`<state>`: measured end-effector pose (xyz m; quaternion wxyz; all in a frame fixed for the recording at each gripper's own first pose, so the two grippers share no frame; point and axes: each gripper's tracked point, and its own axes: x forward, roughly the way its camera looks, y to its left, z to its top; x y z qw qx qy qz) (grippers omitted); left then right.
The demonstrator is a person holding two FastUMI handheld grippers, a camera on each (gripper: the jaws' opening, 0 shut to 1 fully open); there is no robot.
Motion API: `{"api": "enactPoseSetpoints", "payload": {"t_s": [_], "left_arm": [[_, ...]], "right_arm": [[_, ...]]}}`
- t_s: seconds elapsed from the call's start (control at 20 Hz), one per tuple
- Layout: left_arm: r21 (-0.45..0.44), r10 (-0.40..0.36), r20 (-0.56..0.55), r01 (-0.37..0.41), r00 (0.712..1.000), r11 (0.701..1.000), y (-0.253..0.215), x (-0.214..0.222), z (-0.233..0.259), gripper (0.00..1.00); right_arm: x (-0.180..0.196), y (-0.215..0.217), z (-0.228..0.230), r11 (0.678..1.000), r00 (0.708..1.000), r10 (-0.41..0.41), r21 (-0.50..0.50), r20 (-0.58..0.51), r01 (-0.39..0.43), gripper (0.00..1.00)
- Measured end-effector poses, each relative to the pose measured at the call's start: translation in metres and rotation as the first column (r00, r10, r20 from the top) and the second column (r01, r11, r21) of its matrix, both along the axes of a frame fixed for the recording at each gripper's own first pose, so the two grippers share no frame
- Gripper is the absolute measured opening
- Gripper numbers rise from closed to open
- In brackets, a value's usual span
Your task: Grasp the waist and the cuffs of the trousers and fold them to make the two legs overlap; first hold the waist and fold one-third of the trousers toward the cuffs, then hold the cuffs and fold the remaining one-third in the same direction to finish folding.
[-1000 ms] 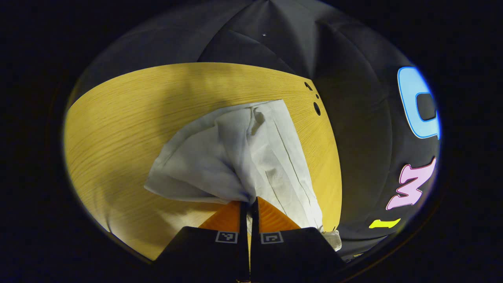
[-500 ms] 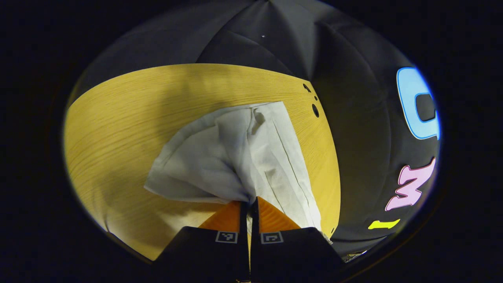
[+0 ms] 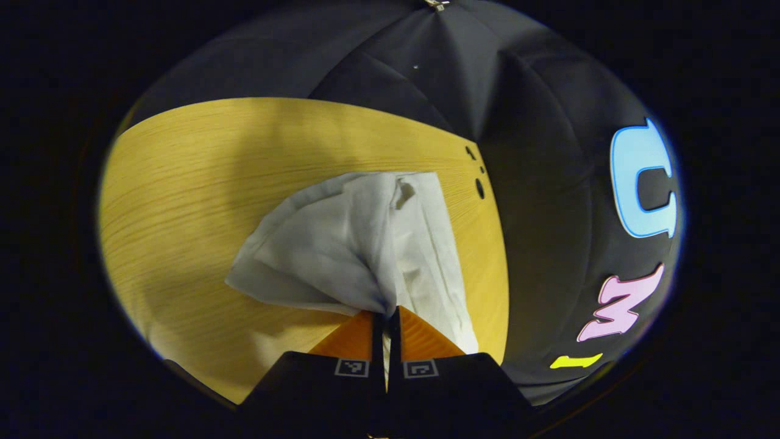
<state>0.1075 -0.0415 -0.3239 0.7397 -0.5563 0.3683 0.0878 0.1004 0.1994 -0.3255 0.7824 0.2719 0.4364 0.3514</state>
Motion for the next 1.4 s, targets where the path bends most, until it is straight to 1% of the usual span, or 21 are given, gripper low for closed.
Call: {"api": "enactPoseSetpoints", "payload": {"t_s": [0.15, 0.25, 0.4, 0.55, 0.7, 0.85, 0.9, 1.0, 1.1, 1.15, 1.2, 1.35, 1.4], "left_arm": [[0.051, -0.016, 0.067, 0.013, 0.998, 0.999, -0.005, 0.006, 0.021, 0.06], [0.092, -0.026, 0.107, 0.016, 0.994, 0.996, -0.011, 0.017, 0.035, 0.06], [0.136, -0.038, 0.192, 0.012, 0.981, 0.991, -0.023, 0.036, 0.063, 0.06], [0.178, -0.103, 0.262, 0.057, 0.959, 0.982, -0.053, 0.046, 0.088, 0.06], [0.223, -0.193, 0.324, 0.123, 0.926, 0.967, -0.089, 0.056, 0.108, 0.06], [0.251, -0.275, 0.379, 0.188, 0.884, 0.950, -0.132, 0.061, 0.128, 0.06], [0.265, -0.310, 0.392, 0.217, 0.866, 0.940, -0.147, 0.062, 0.135, 0.06], [0.313, -0.396, 0.400, 0.283, 0.827, 0.907, -0.178, 0.057, 0.139, 0.06], [0.362, -0.480, 0.404, 0.346, 0.779, 0.866, -0.208, 0.050, 0.144, 0.06], [0.385, -0.519, 0.403, 0.374, 0.754, 0.844, -0.223, 0.046, 0.145, 0.01], [0.406, -0.555, 0.395, 0.403, 0.732, 0.820, -0.235, 0.041, 0.143, 0.06], [0.450, -0.651, 0.369, 0.485, 0.663, 0.750, -0.278, 0.024, 0.132, 0.06], [0.468, -0.684, 0.358, 0.512, 0.636, 0.721, -0.289, 0.016, 0.128, 0.06]], "right_arm": [[-0.002, -0.030, 0.003, 1.000, 1.000, -0.026, -0.009, -0.008, 0.026, 0.54], [-0.001, -0.048, 0.008, 0.999, 0.999, -0.048, -0.009, -0.008, 0.048, 0.54], [0.002, -0.075, 0.015, 0.997, 0.997, -0.078, -0.012, 0.006, 0.078, 0.55], [0.007, -0.100, 0.018, 0.993, 0.993, -0.120, -0.003, -0.001, 0.120, 0.54], [0.013, -0.130, 0.014, 0.982, 0.981, -0.191, 0.004, -0.036, 0.191, 0.54], [0.016, -0.157, 0.008, 0.972, 0.971, -0.236, -0.010, -0.044, 0.236, 0.54], [0.017, -0.165, 0.008, 0.969, 0.968, -0.248, -0.015, -0.043, 0.248, 0.54], [0.019, -0.176, 0.008, 0.964, 0.963, -0.267, -0.019, -0.042, 0.266, 0.55], [0.022, -0.185, 0.009, 0.959, 0.958, -0.283, -0.018, -0.044, 0.283, 0.55], [0.022, -0.189, 0.007, 0.957, 0.956, -0.291, -0.017, -0.047, 0.291, 0.54], [0.022, -0.192, 0.007, 0.955, 0.954, -0.297, -0.017, -0.050, 0.297, 0.54], [0.020, -0.200, 0.004, 0.951, 0.949, -0.309, -0.021, -0.058, 0.308, 0.55], [0.019, -0.202, 0.004, 0.950, 0.948, -0.313, -0.022, -0.060, 0.312, 0.55]]}}
